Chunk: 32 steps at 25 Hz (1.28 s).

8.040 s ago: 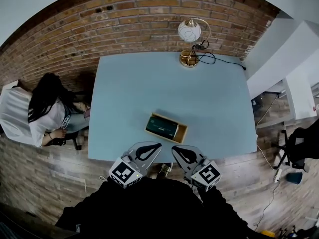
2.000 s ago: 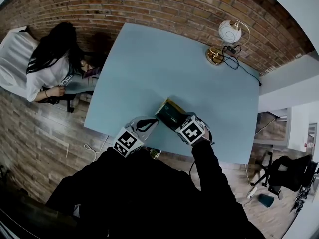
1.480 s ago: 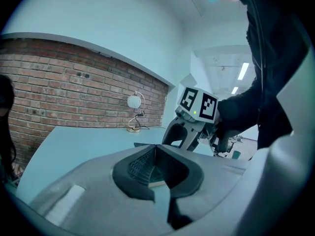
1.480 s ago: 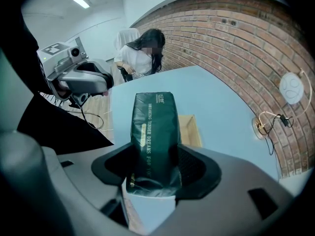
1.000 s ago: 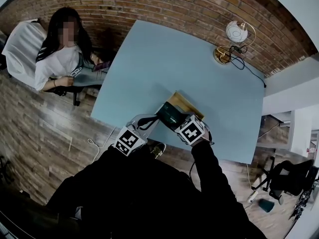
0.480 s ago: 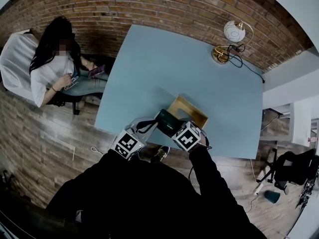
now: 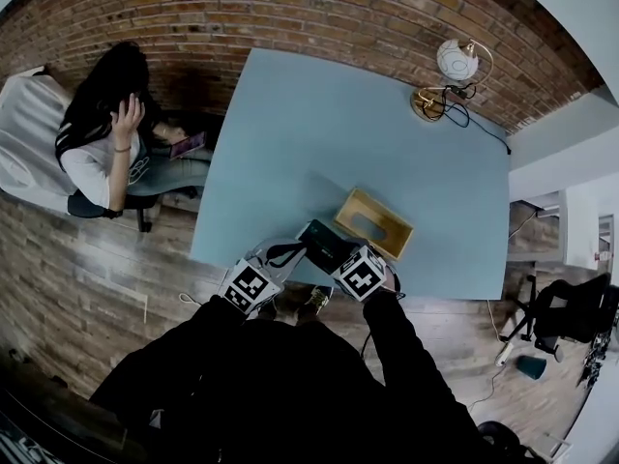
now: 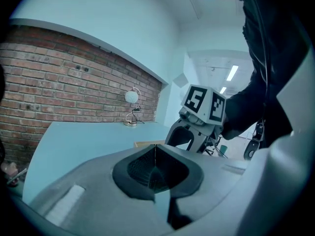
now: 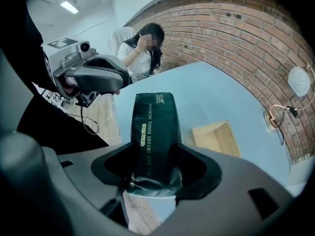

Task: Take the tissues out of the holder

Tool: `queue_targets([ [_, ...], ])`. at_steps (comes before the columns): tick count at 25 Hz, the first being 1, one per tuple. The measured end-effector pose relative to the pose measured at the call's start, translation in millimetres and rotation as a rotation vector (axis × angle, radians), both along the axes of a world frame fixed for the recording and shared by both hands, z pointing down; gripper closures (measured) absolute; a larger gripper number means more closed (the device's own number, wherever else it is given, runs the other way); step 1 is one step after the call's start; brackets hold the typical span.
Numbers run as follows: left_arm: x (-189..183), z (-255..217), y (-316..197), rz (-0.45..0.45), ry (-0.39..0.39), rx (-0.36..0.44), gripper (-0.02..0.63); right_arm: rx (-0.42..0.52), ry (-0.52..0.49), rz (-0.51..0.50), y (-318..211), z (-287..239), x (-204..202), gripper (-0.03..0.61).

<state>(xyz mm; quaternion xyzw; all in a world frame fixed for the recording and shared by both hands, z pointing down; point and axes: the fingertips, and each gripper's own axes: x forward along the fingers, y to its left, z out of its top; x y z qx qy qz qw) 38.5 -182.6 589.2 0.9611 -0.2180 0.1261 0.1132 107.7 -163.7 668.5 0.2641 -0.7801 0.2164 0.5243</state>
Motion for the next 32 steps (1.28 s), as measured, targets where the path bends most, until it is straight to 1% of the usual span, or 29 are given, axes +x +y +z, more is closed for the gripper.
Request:
queue_targets([
  [7, -9.9, 26.2, -0.4, 0.041, -0.008, -0.035, 0.604, 0.007, 0.031, 0.058, -4.8, 24.8, -9.5, 0.299],
  [13, -11.5, 46.4, -8.1, 0.068, -0.029, -0.058, 0.604, 0.000, 0.043, 0.082, -10.3, 42.5, -13.7, 0.296],
  [23, -19.1, 74.6, -25.6, 0.049, -0.051, -0.093, 0.604, 0.017, 0.050, 0.104, -21.7, 61.5, -23.1, 0.293],
  [32, -24.8, 82.5, -26.8, 0.041, -0.066, -0.107, 0.604, 0.019, 0.030, 0.111, -24.3, 69.0, -27.6, 0.293],
])
